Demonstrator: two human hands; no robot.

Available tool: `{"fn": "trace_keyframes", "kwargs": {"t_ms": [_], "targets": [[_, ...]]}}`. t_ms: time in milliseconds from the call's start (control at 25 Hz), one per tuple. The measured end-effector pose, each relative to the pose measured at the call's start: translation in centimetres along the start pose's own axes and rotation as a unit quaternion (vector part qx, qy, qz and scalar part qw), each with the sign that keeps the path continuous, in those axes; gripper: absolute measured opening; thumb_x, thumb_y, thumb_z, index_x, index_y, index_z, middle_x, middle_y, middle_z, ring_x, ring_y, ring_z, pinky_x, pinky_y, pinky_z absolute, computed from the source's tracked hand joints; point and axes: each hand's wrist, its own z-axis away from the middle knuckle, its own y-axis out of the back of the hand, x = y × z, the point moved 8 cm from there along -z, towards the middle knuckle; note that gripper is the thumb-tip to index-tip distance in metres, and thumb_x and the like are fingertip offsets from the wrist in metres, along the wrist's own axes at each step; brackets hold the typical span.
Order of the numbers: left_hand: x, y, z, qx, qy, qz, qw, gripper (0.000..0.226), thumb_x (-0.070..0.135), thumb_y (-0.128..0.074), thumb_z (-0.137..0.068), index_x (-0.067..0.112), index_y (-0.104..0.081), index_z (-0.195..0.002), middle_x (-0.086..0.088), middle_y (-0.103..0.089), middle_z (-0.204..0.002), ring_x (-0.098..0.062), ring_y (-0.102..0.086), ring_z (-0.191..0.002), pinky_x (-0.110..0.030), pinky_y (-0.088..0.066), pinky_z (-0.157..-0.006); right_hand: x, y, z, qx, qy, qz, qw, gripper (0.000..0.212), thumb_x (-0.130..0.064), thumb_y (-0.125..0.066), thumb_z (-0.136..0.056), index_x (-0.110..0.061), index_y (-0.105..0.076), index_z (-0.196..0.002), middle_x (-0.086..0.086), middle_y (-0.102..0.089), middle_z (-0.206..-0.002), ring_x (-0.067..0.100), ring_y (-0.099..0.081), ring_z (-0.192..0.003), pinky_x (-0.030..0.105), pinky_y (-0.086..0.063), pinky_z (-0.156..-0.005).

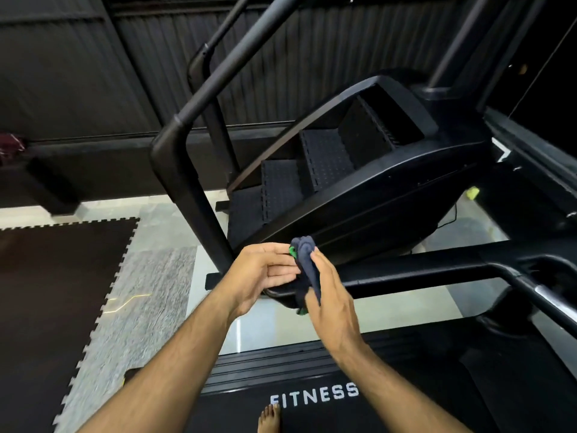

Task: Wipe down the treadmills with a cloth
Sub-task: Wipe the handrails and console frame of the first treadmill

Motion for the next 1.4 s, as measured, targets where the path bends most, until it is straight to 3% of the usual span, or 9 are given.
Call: {"fn": "trace_keyframes", "kwargs": {"t_ms": [280, 480, 640, 720, 800, 920, 1120, 1280, 1400], "targets": [[-1.3, 7.8, -2.6, 0.147, -0.076, -0.348, 0.923, 0.025, 0.013, -0.057, -0.094, 0.026, -0.069, -0.110, 0.011, -0.073, -0.095, -0.004, -0.066, -0.096, -0.021, -0.048, -0.088, -2.1, 2.7, -3.7, 0.117, 0.173, 0.324, 0.923, 0.048, 0.000, -0.057, -0.085, -0.013, -0.067, -0.130, 0.004, -0.063, -0.138, 0.026, -0.063, -0.121, 0.040, -0.054, -0.076], [-4.6, 7.7, -2.7, 0.117, -0.082, -0.462, 0.875, 0.034, 0.020, -0.051, -0.096, 0.026, -0.059, -0.129, 0.008, -0.067, -0.122, -0.012, -0.062, -0.110, -0.020, -0.044, -0.093, -0.6, -6.4, -2.8, -0.233, 0.078, 0.420, 0.874, 0.068, -0.032, -0.059, -0.087, -0.015, -0.042, -0.151, 0.005, -0.052, -0.150, 0.028, -0.057, -0.121, 0.046, -0.045, -0.096], [-6.6, 7.3, -2.6, 0.048, -0.088, -0.432, 0.896, 0.041, 0.021, -0.047, -0.099, 0.027, -0.050, -0.139, 0.009, -0.057, -0.137, -0.010, -0.053, -0.122, -0.024, -0.039, -0.105, 1.2, -7.3, -4.4, -0.246, 0.030, 0.473, 0.846, 0.064, -0.060, -0.041, -0.086, -0.044, -0.039, -0.148, -0.005, -0.039, -0.158, 0.034, -0.038, -0.140, 0.070, -0.023, -0.106], [-6.4, 7.5, -2.7, 0.038, -0.104, -0.436, 0.893, 0.042, 0.023, -0.044, -0.101, 0.024, -0.045, -0.143, 0.012, -0.049, -0.143, -0.004, -0.044, -0.130, -0.013, -0.027, -0.109, 3.0, -7.5, -5.4, -0.291, -0.054, 0.450, 0.842, 0.062, -0.064, -0.035, -0.094, -0.052, -0.019, -0.152, -0.006, -0.015, -0.167, 0.036, -0.017, -0.150, 0.064, -0.025, -0.110], [-5.8, 7.5, -2.5, 0.032, -0.129, -0.445, 0.885, 0.039, 0.021, -0.042, -0.102, 0.022, -0.048, -0.141, 0.015, -0.050, -0.139, 0.000, -0.044, -0.126, 0.002, -0.019, -0.099, 2.3, -8.8, -5.4, -0.282, -0.050, 0.473, 0.833, 0.059, -0.060, -0.030, -0.098, -0.048, -0.016, -0.154, -0.004, -0.017, -0.167, 0.036, -0.025, -0.145, 0.056, -0.032, -0.106], [-6.1, 8.3, -2.8, 0.041, -0.133, -0.447, 0.884, 0.032, 0.022, -0.043, -0.102, 0.024, -0.060, -0.128, 0.008, -0.064, -0.125, -0.009, -0.053, -0.117, -0.011, -0.033, -0.093, 0.8, -10.2, -4.4, -0.293, 0.041, 0.469, 0.832, 0.056, -0.054, -0.030, -0.101, -0.045, -0.017, -0.155, -0.006, -0.024, -0.165, 0.034, -0.032, -0.142, 0.053, -0.036, -0.102], [-7.2, 6.7, -2.9, 0.021, -0.102, -0.481, 0.870, 0.042, 0.028, -0.041, -0.103, 0.018, -0.043, -0.144, 0.014, -0.047, -0.139, -0.007, -0.037, -0.135, -0.006, -0.019, -0.108, 5.6, -5.5, -8.2, -0.267, -0.151, 0.491, 0.816, 0.052, -0.044, -0.031, -0.101, -0.041, -0.030, -0.152, -0.005, -0.038, -0.156, 0.031, -0.040, -0.132, 0.052, -0.035, -0.099], [-6.8, 6.0, -3.4, 0.023, -0.106, -0.476, 0.873, 0.041, 0.027, -0.042, -0.101, 0.024, -0.047, -0.141, 0.013, -0.050, -0.141, -0.007, -0.042, -0.131, -0.019, -0.026, -0.113, 2.5, -8.0, -4.4, -0.289, 0.039, 0.455, 0.841, 0.055, -0.047, -0.033, -0.100, -0.040, -0.023, -0.153, -0.006, -0.028, -0.162, 0.031, -0.036, -0.137, 0.051, -0.036, -0.098], [-8.6, 6.6, -3.8, 0.047, -0.052, -0.525, 0.848, 0.049, 0.036, -0.041, -0.102, 0.020, -0.038, -0.148, 0.006, -0.037, -0.153, -0.007, -0.028, -0.142, -0.019, -0.015, -0.115, 7.3, -2.8, -8.4, -0.234, -0.128, 0.481, 0.835, 0.051, -0.045, -0.032, -0.100, -0.037, -0.033, -0.150, -0.004, -0.047, -0.148, 0.030, -0.046, -0.125, 0.048, -0.038, -0.094]]}}
